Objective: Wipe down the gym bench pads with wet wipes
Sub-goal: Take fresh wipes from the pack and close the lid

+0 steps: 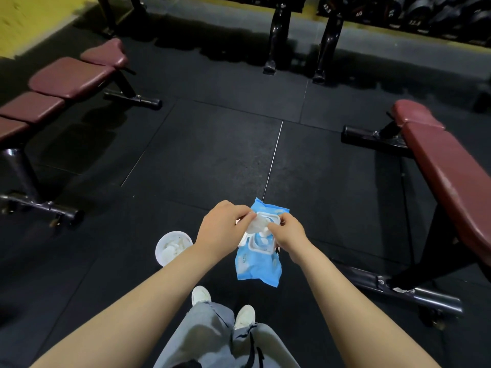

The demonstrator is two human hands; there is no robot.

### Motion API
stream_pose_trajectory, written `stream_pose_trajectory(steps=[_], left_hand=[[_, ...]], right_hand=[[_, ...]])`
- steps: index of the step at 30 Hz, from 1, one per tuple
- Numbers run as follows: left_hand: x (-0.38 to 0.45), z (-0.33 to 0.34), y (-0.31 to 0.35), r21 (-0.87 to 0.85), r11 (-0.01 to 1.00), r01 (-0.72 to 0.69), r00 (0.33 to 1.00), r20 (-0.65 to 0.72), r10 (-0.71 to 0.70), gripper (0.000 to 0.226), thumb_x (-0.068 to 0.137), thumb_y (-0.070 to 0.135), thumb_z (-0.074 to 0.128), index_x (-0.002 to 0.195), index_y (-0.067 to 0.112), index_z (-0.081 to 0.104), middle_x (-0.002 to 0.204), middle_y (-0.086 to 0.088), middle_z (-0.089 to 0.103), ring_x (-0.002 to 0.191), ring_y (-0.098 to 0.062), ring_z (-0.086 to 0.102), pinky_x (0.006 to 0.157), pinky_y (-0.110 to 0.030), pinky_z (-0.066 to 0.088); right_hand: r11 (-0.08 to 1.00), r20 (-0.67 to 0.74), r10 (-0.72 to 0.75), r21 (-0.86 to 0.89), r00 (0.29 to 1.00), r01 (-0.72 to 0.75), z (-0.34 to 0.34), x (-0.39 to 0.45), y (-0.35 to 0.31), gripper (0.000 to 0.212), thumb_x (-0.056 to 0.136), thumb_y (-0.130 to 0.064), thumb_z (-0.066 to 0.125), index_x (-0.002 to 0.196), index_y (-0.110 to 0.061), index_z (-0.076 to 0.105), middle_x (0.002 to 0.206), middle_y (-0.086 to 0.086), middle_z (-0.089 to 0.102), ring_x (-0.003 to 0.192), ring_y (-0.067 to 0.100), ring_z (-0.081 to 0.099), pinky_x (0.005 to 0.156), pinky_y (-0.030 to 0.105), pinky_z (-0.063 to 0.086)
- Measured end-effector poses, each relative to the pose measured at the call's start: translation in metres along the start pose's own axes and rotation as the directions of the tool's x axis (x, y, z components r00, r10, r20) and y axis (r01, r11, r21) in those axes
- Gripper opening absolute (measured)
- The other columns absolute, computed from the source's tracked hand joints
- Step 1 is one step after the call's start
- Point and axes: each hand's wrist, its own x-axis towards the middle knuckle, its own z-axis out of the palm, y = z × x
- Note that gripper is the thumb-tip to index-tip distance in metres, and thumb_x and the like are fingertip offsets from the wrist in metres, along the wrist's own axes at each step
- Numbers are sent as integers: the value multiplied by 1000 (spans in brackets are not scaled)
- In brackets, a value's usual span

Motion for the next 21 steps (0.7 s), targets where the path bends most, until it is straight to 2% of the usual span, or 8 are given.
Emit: stream_pose_trajectory(steps=[4, 8, 10, 13, 15, 17, 19, 21], left_hand=[[-5, 3, 2, -43, 998, -45, 996, -82, 41, 21, 99, 33, 55, 91, 26, 74, 70, 22, 52, 78, -7, 48, 68, -21, 40], [-13, 4, 0, -129, 991, -32, 992, -129, 15, 17, 98, 26, 57, 92, 23, 73, 81, 17, 62, 80, -6, 53, 71, -19, 40], [-17, 1, 6, -264, 964, 3, 987, -153, -45, 19, 98, 19, 56, 86, 22, 70, 80, 15, 63, 80, -6, 56, 71, -21, 44], [-9, -20, 18, -542, 836, 84, 952, -204, -228, 29, 99, 14, 49, 73, 21, 60, 74, 12, 59, 70, -6, 52, 66, -23, 42], [4, -37, 15, -559, 815, 154, 939, -174, -297, 27, 100, 18, 45, 76, 15, 58, 72, 12, 55, 71, -7, 49, 67, -24, 39], [14, -47, 5, -545, 803, 242, 937, -82, -338, 29, 101, 23, 42, 82, 6, 57, 77, 7, 56, 74, -9, 50, 69, -26, 40], [20, -48, -5, -568, 750, 340, 918, 28, -395, 33, 100, 27, 41, 86, 3, 60, 86, 3, 65, 76, -10, 55, 68, -28, 42], [21, -41, -12, -494, 766, 412, 904, 115, -412, 32, 97, 28, 42, 84, 5, 60, 86, 1, 69, 74, -11, 56, 67, -29, 43]], right_hand=[[1000, -6, 5, 23, 1000, -5, 1, 6, -2, 8, 89, -12, 59, 91, -20, 58, 100, 5, 66, 84, 19, 64, 67, 29, 53], [999, -35, -9, 37, 999, 10, -1, 9, -2, 6, 90, -12, 58, 92, -17, 58, 98, 4, 64, 84, 18, 62, 69, 31, 52], [999, -59, -16, 29, 998, 18, -4, 10, 0, 7, 89, -11, 58, 89, -18, 57, 95, 2, 63, 78, 15, 59, 63, 26, 49], [1000, -54, 25, 18, 998, -24, -15, 10, 15, 2, 88, -11, 57, 88, -12, 58, 91, 7, 63, 70, 13, 53, 57, 24, 43], [998, -30, 33, -43, 999, -34, -22, 8, 26, 11, 89, -14, 56, 97, -7, 59, 94, 10, 64, 70, 14, 52, 55, 24, 42], [995, -18, 22, -100, 1000, -24, -25, 5, 33, 11, 90, -16, 56, 99, -9, 58, 96, 9, 64, 72, 14, 53, 57, 25, 44], [997, -14, 16, -70, 1000, -17, -27, 4, 35, 7, 92, -17, 57, 98, -14, 59, 98, 7, 65, 75, 15, 58, 59, 25, 46], [1000, -3, 19, -18, 1000, -20, -29, 1, 32, 6, 93, -16, 59, 99, -15, 59, 97, 4, 65, 75, 13, 61, 56, 22, 46]])
